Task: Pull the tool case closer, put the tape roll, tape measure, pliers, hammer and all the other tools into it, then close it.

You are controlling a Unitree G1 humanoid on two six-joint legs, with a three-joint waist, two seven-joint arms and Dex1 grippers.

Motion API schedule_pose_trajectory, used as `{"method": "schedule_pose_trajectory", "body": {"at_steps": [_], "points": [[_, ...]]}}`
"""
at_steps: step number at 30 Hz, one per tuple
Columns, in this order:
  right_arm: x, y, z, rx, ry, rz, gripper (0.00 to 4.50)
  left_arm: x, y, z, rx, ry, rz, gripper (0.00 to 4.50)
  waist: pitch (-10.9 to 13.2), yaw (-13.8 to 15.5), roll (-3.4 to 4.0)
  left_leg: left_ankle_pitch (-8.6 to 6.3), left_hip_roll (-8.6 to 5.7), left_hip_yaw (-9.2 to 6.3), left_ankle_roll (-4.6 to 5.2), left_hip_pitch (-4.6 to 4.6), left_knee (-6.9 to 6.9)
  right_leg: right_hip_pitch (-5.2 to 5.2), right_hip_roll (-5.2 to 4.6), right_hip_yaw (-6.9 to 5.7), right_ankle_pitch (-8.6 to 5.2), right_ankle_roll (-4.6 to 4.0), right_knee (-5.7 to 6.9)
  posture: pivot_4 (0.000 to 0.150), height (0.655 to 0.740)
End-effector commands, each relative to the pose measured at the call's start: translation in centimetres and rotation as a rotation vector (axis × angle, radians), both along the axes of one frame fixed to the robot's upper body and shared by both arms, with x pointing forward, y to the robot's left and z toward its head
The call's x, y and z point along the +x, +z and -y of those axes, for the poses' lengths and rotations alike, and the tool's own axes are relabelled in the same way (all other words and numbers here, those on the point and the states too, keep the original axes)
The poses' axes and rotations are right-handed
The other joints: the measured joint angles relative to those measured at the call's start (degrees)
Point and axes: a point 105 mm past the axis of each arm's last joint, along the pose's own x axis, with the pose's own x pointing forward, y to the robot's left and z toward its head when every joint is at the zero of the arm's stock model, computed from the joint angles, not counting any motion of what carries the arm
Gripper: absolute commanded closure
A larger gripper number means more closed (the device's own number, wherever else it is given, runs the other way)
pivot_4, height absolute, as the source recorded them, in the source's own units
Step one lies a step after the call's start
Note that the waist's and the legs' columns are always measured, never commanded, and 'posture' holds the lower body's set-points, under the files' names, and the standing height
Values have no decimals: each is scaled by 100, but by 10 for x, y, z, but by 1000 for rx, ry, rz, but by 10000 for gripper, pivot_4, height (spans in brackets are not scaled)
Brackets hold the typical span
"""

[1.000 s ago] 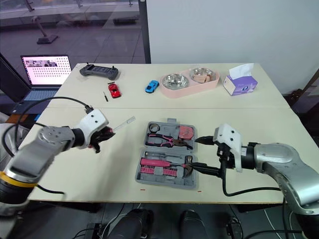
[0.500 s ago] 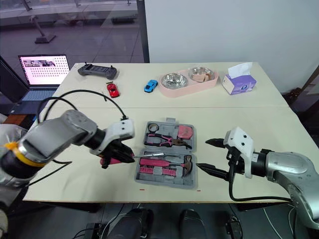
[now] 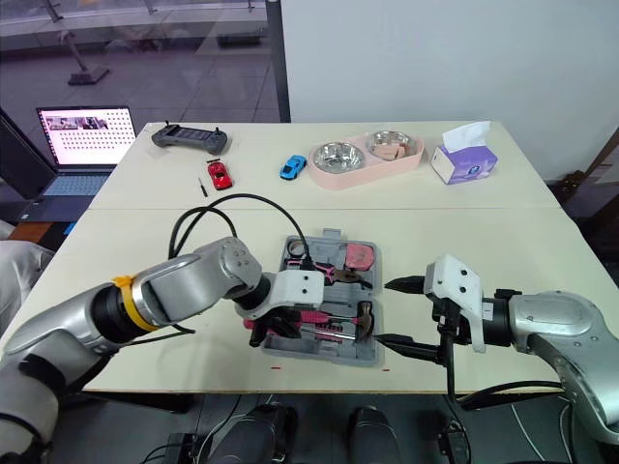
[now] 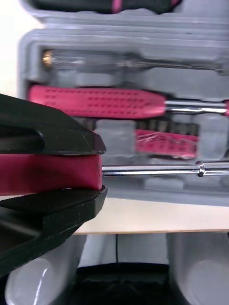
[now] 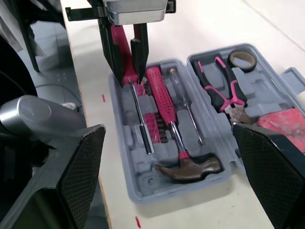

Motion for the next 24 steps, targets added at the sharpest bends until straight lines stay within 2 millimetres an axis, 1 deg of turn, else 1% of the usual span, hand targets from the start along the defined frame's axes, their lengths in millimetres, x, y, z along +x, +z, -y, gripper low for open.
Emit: {"method": "schedule_pose_trajectory", "body": {"at_steps": [1,5,9,12,15,24], "points": [[-2,2,1,-33,19,22,0,-2,10,11,-17,-19,30,39795,0,0,0,0,0,0,0,0,0,0,0,0,0,0,1,1500,7400],[-4,4,-2,-31,37,25,0,-5,10,16,-9,-27,33,39795,0,-7,0,0,0,0,0,1,2,1,0,0,0,0,4,1500,7400],[-5,2,0,-34,29,22,0,-5,9,23,-4,-27,24,39795,0,0,0,0,0,0,0,3,2,2,0,0,0,0,5,1500,7400],[-6,2,-1,-33,26,21,0,-9,1,22,50,-21,7,39795,0,0,0,1,-2,0,0,2,3,2,-1,0,0,1,5,1500,7400],[-8,2,-2,-31,27,22,0,-13,-3,26,65,-18,-14,39795,-1,-3,2,1,-2,1,0,3,3,2,0,1,0,1,8,1500,7400],[-11,-1,-6,-15,21,15,0,-15,-17,28,99,15,-20,39795,-1,0,2,1,-1,0,-1,5,4,2,0,1,0,1,10,1500,7400]]}}
